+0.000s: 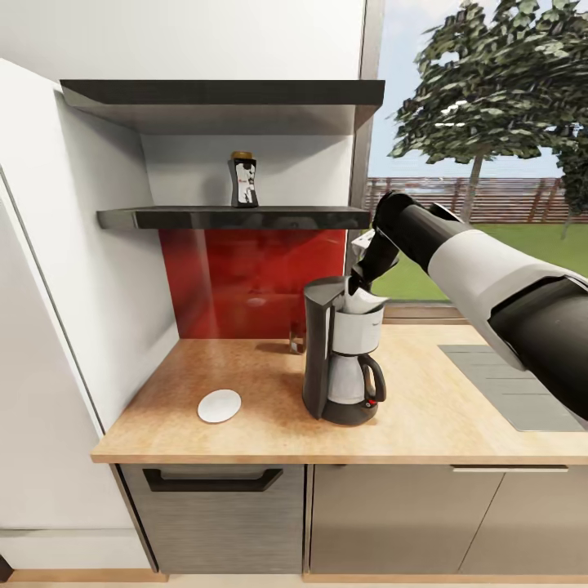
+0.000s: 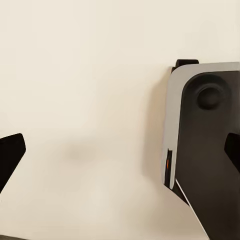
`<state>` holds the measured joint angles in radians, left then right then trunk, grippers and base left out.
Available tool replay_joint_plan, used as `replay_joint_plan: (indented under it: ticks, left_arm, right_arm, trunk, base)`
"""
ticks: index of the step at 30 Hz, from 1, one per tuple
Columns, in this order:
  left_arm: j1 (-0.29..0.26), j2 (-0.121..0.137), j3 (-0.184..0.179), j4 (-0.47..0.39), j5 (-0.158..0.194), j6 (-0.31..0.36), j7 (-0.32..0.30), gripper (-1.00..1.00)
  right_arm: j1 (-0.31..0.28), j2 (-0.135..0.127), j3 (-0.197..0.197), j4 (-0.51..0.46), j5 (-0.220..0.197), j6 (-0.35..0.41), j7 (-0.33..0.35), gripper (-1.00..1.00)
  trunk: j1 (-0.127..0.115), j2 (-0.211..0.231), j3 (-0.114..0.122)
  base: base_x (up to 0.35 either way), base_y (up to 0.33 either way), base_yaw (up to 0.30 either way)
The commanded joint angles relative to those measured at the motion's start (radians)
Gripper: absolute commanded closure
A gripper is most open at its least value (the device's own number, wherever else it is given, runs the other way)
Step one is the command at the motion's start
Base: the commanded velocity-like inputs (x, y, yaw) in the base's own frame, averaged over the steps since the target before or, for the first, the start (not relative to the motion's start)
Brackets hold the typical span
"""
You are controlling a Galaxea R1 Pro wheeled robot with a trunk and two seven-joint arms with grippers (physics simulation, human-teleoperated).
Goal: Set up a coffee station on the kitchen countertop: keep the coffee maker on the countertop, move the bottle of coffee from the kitchen shelf to the counter next to the coffee maker, place a paper coffee filter on top of the coffee maker, put the saucer next to the coffee maker with the coffee cup on the saucer, and place the electric kettle next to the coffee maker.
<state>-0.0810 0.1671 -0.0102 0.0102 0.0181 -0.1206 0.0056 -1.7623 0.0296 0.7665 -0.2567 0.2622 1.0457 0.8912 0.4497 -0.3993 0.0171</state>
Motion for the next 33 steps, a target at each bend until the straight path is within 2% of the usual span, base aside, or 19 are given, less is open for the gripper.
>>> replay_joint_plan:
  ticks: [1, 5, 12, 18, 25, 33]
  left_arm:
    - [0.0, 0.0, -0.001, 0.001, 0.002, -0.004, 0.001, -1.0]
    - [0.0, 0.0, -0.001, 0.002, 0.002, -0.004, 0.001, -1.0]
    - [0.001, 0.0, -0.001, 0.002, 0.002, -0.004, 0.001, -1.0]
    - [0.001, 0.0, -0.001, 0.001, 0.002, -0.006, 0.002, -1.0]
    - [0.001, 0.001, -0.001, 0.0, 0.002, -0.005, 0.002, -1.0]
    - [0.001, 0.003, -0.001, 0.0, 0.002, -0.006, 0.002, -1.0]
  right_arm:
    - [0.0, 0.0, 0.0, -0.002, 0.011, 0.001, 0.009, -1.0]
    - [-0.001, 0.0, -0.002, -0.017, 0.011, 0.001, 0.009, -1.0]
    - [-0.002, -0.005, -0.003, -0.129, 0.012, 0.001, 0.011, -1.0]
    - [-0.002, -0.005, -0.006, -0.145, 0.012, 0.001, 0.011, -1.0]
    - [-0.002, -0.004, -0.004, -0.145, 0.012, 0.001, 0.011, -1.0]
    - [-0.002, -0.004, -0.003, -0.145, 0.012, 0.001, 0.011, -1.0]
  trunk:
    - [0.0, -0.001, 0.0]
    - [0.0, -0.001, 0.0]
    - [0.0, -0.001, 0.0]
    - [0.0, -0.001, 0.0]
    - [0.0, -0.001, 0.0]
    - [0.0, -0.001, 0.0]
  base:
    - [0.0, 0.0, 0.0]
    - [0.0, 0.0, 0.0]
    - [0.0, 0.0, 0.0]
    - [-0.019, 0.0, 0.0]
    - [-0.277, 0.023, 0.0]
    - [-0.284, 0.211, 0.0]
